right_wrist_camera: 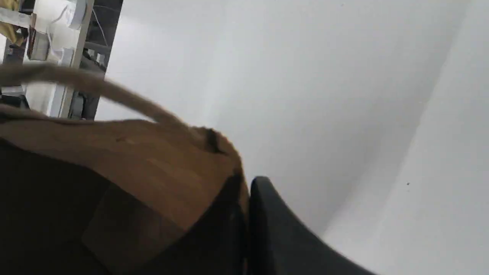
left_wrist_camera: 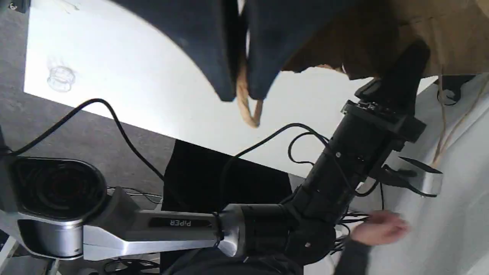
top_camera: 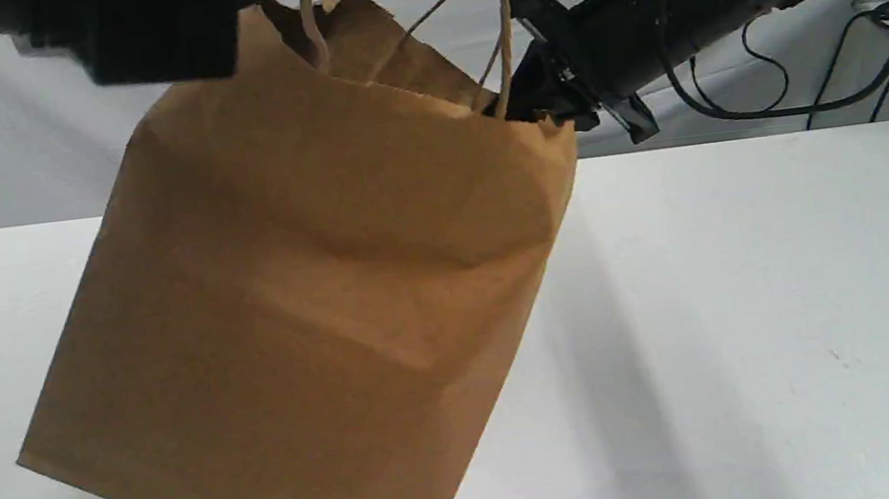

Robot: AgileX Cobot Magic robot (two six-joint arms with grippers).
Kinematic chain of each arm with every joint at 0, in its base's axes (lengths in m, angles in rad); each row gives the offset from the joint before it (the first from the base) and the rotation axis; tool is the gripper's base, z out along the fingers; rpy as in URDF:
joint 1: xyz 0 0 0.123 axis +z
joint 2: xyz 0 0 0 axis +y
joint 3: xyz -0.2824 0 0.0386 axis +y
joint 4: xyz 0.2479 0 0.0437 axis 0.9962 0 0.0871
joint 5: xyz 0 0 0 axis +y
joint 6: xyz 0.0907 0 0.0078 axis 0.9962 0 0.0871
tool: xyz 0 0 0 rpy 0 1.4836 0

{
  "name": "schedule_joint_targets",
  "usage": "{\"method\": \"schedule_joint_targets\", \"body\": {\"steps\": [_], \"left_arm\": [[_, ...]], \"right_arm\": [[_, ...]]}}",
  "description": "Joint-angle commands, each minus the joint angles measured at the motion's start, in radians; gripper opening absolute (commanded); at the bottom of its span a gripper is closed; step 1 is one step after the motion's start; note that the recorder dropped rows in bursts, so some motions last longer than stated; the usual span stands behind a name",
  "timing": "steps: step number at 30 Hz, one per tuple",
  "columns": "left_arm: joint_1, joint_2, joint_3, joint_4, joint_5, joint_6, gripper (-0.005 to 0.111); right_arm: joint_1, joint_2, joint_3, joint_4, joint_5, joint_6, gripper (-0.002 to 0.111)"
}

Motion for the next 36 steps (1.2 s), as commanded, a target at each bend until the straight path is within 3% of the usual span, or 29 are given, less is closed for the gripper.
{"method": "schedule_joint_targets", "body": {"steps": [1,4,8,15,19,22,36], "left_arm": [[0.002,-0.007,-0.007,0.015,0.044,-0.025,0.000],[0.002,-0.007,0.008,0.099,0.082,-0.098,0.000],[0.002,-0.009,0.085,0.107,0.030,-0.120,0.000],[0.002,-0.009,0.231,-0.102,-0.163,-0.058,0.000],[0.002,-0.009,0.292,-0.310,-0.231,0.030,0.000],[0.002,-0.009,0.325,-0.383,-0.263,0.070,0.000],[0.002,-0.007,0.382,-0.381,-0.380,0.055,0.000]], "right_arm": [[-0.008,-0.008,-0.006,0.012,-0.019,-0.026,0.000],[-0.020,-0.041,-0.006,0.010,-0.019,-0.047,0.000],[-0.032,-0.110,-0.006,-0.016,-0.019,-0.068,0.000],[-0.020,-0.208,-0.006,-0.174,-0.019,-0.052,0.000],[0.019,-0.210,-0.006,-0.253,-0.019,-0.028,0.000],[0.059,-0.204,-0.006,-0.333,-0.019,-0.009,0.000],[0.069,-0.162,-0.006,-0.340,-0.019,0.015,0.000]]}}
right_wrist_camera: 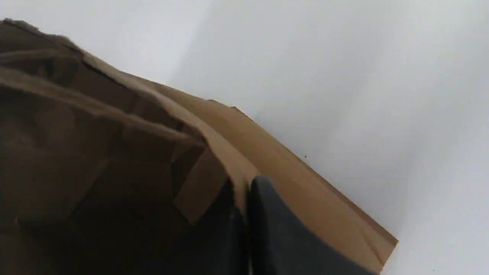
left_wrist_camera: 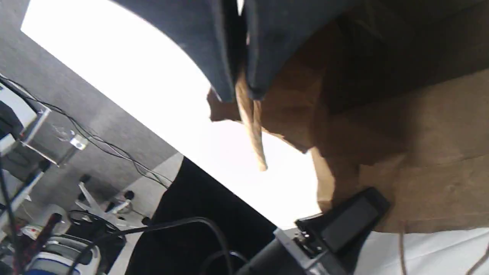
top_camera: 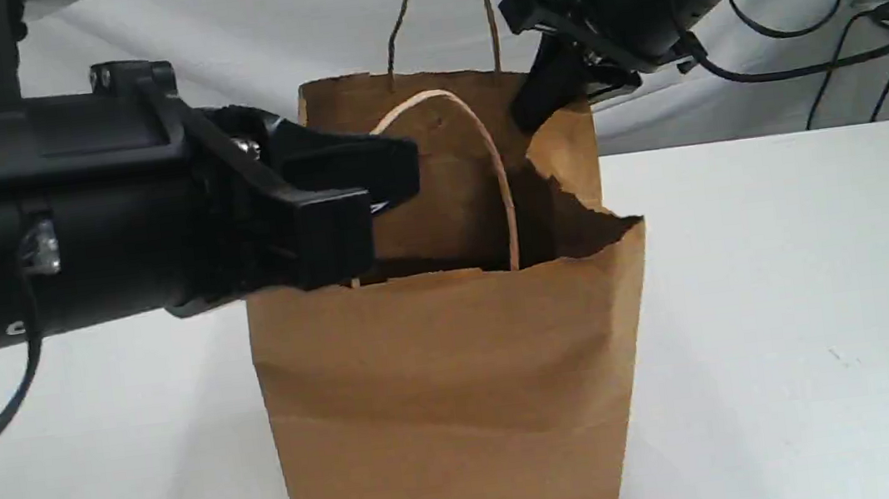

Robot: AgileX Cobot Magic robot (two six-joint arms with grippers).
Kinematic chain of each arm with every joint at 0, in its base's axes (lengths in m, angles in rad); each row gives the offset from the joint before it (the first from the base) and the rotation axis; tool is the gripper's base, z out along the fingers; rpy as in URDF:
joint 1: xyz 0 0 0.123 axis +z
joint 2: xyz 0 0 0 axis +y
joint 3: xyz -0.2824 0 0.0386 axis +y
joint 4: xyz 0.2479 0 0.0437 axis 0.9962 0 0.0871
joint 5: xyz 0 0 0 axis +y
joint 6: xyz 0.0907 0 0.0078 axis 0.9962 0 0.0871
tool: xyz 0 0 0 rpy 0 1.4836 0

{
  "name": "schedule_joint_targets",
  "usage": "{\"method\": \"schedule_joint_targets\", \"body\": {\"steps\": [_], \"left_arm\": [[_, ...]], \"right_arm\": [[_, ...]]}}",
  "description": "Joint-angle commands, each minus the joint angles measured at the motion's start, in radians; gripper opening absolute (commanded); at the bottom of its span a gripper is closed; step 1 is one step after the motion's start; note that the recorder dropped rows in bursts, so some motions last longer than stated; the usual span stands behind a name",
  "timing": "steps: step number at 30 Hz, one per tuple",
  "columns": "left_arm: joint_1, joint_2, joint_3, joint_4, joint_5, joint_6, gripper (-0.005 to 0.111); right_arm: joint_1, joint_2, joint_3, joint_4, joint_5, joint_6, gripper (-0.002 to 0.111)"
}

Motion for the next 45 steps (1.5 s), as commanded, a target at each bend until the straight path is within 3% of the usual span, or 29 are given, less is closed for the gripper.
{"method": "schedule_joint_targets", "body": {"steps": [1,4,11,13,19,24,33,39,45], "left_arm": [[0.002,-0.005,0.007,-0.008,-0.039,-0.013,0.001],[0.002,-0.005,0.007,-0.008,-0.046,-0.022,0.008],[0.002,-0.005,0.007,-0.008,-0.080,-0.017,0.052],[0.002,-0.005,0.007,-0.008,-0.105,-0.017,0.057],[0.002,-0.012,0.007,-0.004,-0.146,-0.015,0.057],[0.002,-0.028,0.007,0.071,-0.152,-0.017,0.057],[0.002,-0.107,0.007,0.229,-0.278,-0.017,0.057],[0.004,-0.145,0.007,0.260,-0.307,0.008,0.057],[0.119,-0.147,0.007,0.260,-0.203,0.026,0.057]], "right_arm": [[0.001,-0.006,-0.006,0.012,-0.003,0.004,0.000],[0.001,-0.006,-0.006,0.014,-0.003,0.004,0.000],[0.001,-0.006,-0.006,0.014,-0.003,0.004,0.000],[0.001,-0.006,-0.006,0.014,-0.003,0.004,0.000],[0.001,-0.006,-0.006,0.012,-0.003,0.004,0.000],[0.001,-0.006,-0.006,0.006,-0.003,0.004,0.000],[0.001,-0.006,-0.006,0.004,-0.003,0.004,0.000],[0.001,-0.006,-0.006,-0.001,-0.003,0.006,0.000],[0.001,-0.006,-0.006,-0.009,-0.003,0.006,0.000]]}}
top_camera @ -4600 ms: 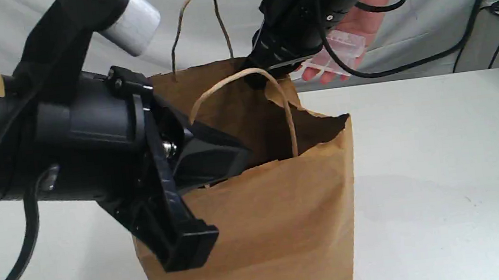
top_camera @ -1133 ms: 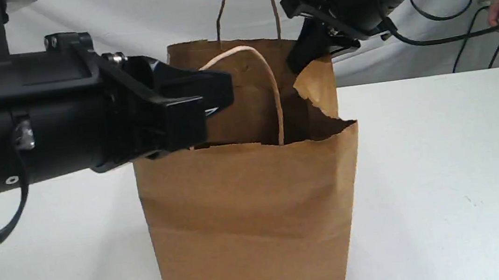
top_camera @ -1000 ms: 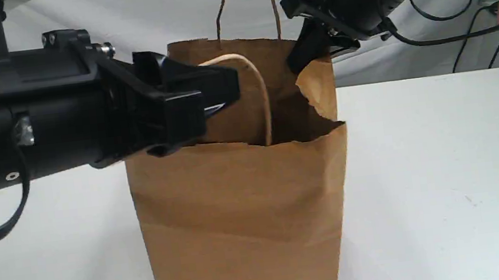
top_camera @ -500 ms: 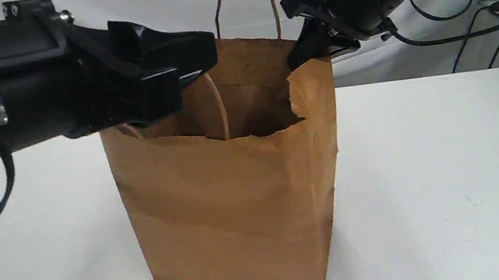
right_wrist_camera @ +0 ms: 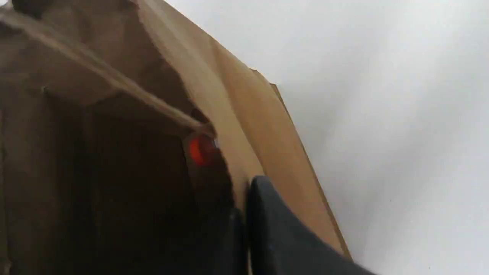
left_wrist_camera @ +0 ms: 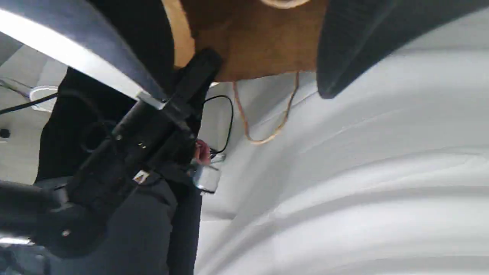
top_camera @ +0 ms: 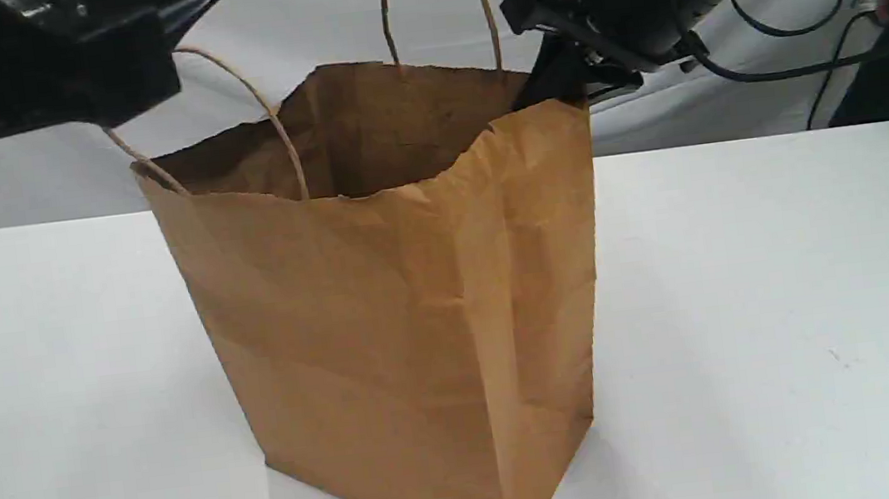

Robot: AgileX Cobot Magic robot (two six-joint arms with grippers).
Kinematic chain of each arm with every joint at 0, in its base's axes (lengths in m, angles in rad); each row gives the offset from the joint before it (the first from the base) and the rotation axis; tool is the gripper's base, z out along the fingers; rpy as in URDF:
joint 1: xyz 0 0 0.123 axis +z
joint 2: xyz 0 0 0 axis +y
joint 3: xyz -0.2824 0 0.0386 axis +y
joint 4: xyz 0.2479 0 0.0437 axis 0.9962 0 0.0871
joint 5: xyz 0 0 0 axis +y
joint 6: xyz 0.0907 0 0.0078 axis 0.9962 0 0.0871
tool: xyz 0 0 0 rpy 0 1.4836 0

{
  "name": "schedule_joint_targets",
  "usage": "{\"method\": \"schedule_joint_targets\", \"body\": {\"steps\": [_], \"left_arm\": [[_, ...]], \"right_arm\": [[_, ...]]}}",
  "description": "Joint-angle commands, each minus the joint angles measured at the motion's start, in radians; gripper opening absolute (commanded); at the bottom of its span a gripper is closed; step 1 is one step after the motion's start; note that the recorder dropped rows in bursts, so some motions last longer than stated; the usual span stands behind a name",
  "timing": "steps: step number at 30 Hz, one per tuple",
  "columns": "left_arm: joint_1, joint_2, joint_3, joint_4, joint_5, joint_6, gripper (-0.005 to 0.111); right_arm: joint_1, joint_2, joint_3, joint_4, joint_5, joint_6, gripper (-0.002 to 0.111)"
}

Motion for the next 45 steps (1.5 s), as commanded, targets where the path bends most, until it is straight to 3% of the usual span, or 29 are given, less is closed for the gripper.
{"method": "schedule_joint_targets", "body": {"steps": [1,5,14,18,22,25,42,45], "left_arm": [[0.076,-0.007,0.005,0.003,0.110,0.009,0.057],[0.204,-0.005,0.005,0.025,0.295,0.009,0.057],[0.424,-0.040,0.005,0.053,0.410,0.004,0.057],[0.482,-0.067,0.005,0.052,0.452,0.004,0.057],[0.498,-0.077,0.005,0.052,0.482,0.004,0.057],[0.498,-0.074,0.005,0.052,0.497,0.006,0.057],[0.498,-0.074,0.005,0.057,0.510,0.009,0.056],[0.498,-0.074,0.005,0.057,0.538,0.009,0.048]], "right_arm": [[0.001,-0.006,-0.006,0.001,-0.003,0.004,0.000],[0.001,-0.006,-0.006,0.001,-0.003,0.004,0.000],[0.001,-0.006,-0.006,0.001,-0.003,0.002,0.000],[0.001,-0.006,-0.006,0.001,-0.003,-0.002,0.017],[0.001,-0.006,-0.006,0.001,-0.003,-0.002,0.044],[0.001,-0.006,-0.006,0.009,-0.003,-0.002,0.053],[-0.003,-0.143,-0.006,-0.041,-0.003,-0.002,0.054],[-0.003,-0.186,-0.006,-0.096,-0.003,-0.002,0.045]]}}
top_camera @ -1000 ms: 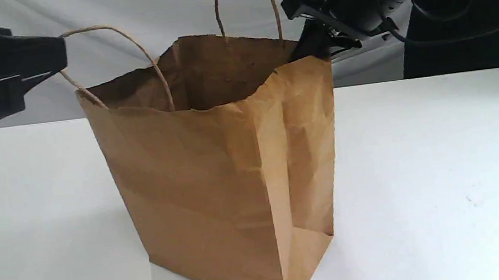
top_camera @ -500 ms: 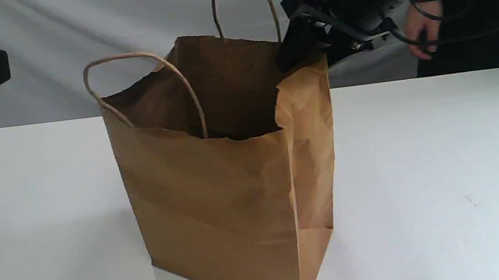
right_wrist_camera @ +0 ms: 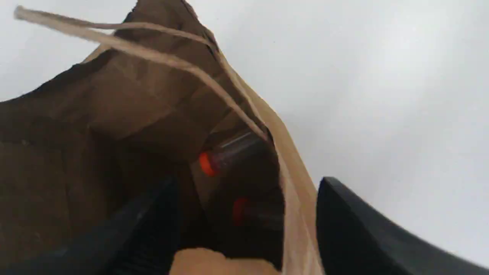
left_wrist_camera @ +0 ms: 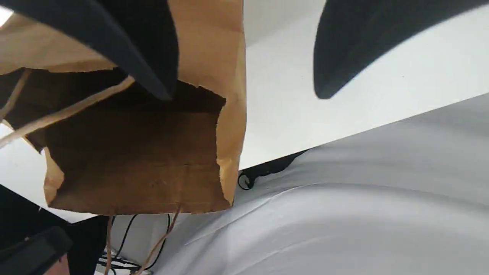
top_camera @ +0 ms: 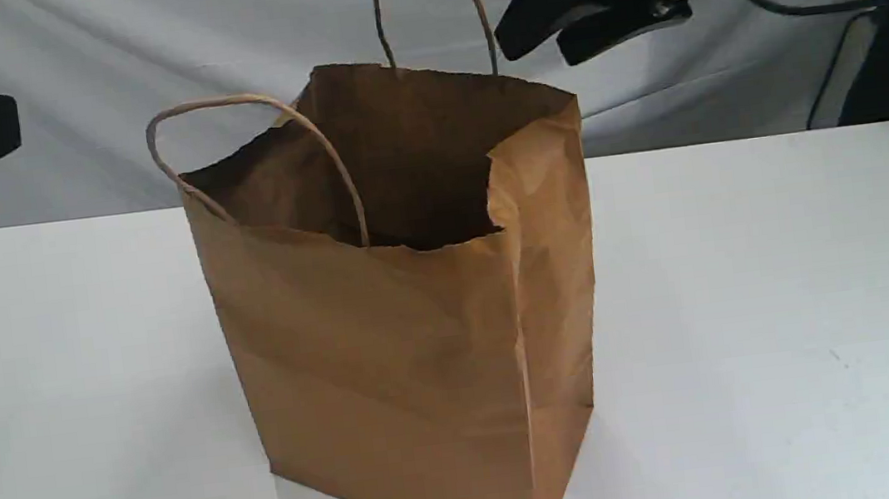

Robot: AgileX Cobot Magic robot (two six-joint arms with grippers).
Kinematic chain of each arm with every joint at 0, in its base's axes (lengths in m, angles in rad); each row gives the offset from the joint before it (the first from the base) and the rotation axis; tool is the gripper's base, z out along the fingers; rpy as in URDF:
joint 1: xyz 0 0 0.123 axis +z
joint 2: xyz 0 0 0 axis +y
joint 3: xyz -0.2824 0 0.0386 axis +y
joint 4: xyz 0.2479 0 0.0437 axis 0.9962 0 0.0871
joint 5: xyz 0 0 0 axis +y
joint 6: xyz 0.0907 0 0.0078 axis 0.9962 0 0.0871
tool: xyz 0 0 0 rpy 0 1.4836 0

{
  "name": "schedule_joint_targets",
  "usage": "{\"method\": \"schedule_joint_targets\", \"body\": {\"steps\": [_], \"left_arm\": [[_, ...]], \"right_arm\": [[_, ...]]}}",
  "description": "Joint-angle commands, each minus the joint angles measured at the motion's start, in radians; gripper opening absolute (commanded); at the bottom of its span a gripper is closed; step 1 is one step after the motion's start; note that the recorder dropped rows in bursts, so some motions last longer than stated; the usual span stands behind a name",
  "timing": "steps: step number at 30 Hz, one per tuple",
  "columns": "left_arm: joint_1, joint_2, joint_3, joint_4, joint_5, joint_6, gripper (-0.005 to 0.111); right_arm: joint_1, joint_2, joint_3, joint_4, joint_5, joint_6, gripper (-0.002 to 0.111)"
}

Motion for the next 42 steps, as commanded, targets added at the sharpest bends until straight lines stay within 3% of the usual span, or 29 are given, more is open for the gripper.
{"method": "schedule_joint_targets", "body": {"steps": [1,5,7,13,17,22,26,29,36,42], "left_arm": [[0.002,-0.005,0.005,0.004,0.031,0.005,0.042],[0.002,-0.007,0.005,0.004,0.072,0.009,0.012],[0.002,-0.007,0.005,0.010,0.085,0.012,0.000],[0.002,-0.063,0.025,0.026,0.067,0.001,0.000],[0.002,-0.167,0.084,0.024,-0.053,-0.033,0.000],[0.002,-0.315,0.193,0.019,-0.221,-0.119,0.000],[0.002,-0.398,0.289,0.013,-0.331,-0.161,0.000],[0.002,-0.438,0.363,-0.034,-0.391,-0.171,0.000],[0.002,-0.463,0.496,-0.074,-0.494,-0.178,0.000],[0.002,-0.463,0.505,-0.094,-0.498,-0.178,0.000]], "right_arm": [[-0.003,-0.062,-0.006,-0.078,0.003,-0.004,0.036],[-0.003,-0.126,-0.004,-0.154,0.003,-0.004,0.005],[-0.003,-0.162,-0.004,-0.162,0.003,-0.017,0.000],[-0.001,-0.282,0.010,-0.164,0.003,-0.058,0.000],[-0.001,-0.399,0.133,-0.159,-0.179,-0.099,0.000],[-0.001,-0.600,0.477,-0.016,-0.578,-0.252,0.000],[0.000,-0.746,0.807,0.269,-0.859,-0.559,0.000],[0.000,-0.826,1.004,0.449,-0.975,-0.747,0.000],[0.000,-0.888,1.214,0.500,-0.973,-0.809,0.000],[0.000,-0.888,1.245,0.500,-0.770,-0.809,0.000]]}}
